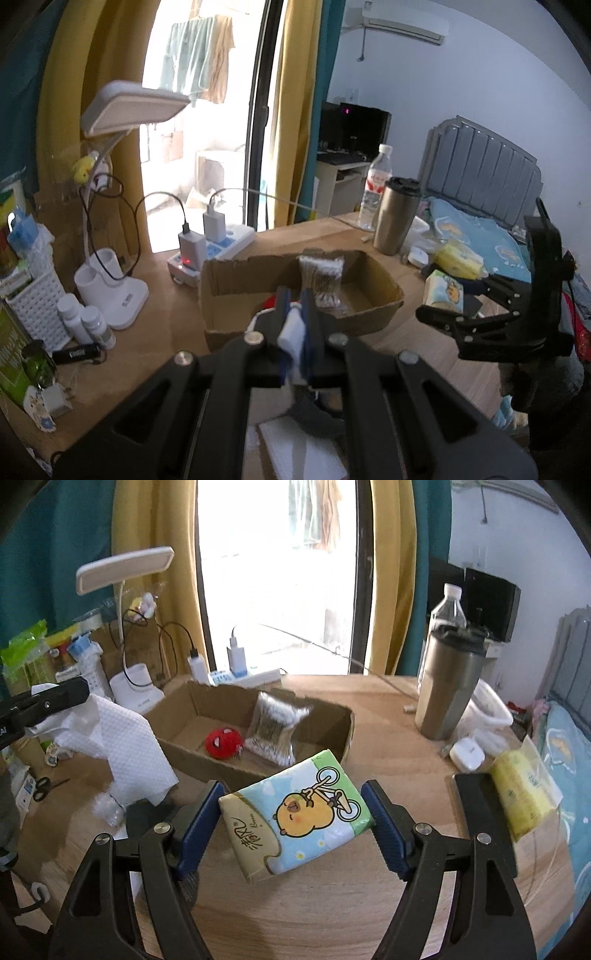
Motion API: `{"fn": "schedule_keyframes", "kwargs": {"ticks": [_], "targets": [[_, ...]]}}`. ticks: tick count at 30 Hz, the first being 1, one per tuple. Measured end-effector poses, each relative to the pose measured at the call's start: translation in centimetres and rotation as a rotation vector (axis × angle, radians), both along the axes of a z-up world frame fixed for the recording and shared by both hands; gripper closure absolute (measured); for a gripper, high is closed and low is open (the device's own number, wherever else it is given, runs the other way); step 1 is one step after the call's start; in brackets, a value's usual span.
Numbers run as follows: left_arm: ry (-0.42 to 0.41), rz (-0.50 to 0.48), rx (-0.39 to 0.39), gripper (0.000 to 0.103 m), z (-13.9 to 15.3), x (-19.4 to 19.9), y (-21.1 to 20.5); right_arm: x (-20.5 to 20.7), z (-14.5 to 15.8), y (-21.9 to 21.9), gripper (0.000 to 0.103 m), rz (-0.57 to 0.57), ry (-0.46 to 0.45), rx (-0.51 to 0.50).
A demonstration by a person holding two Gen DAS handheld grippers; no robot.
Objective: Organize soft objects
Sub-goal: 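Lower the tissue pack into the box with the right tool while the left tool drops the towel there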
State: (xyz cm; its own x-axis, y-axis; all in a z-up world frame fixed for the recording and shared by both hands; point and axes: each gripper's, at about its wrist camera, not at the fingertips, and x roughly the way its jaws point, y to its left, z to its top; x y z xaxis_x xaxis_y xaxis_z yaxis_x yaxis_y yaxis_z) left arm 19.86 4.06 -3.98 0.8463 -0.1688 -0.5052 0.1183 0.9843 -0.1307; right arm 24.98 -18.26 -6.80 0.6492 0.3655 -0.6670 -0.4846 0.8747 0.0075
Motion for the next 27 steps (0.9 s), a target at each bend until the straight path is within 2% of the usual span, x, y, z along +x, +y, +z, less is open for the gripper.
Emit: {"fn": "schedule_keyframes", "kwargs": {"ticks": [11,27], "targets": [[-0.081,-0.014,0.033,0.097,3.1,0.0,0.1,-0.1,2.7,0.7,0.024,0.016,-0.063,0.014],[-0.079,0.008,0.014,0.097,3.1,3.7,1.3,2.8,3.3,1.4,0.024,0.033,-0.082,0.036]]}}
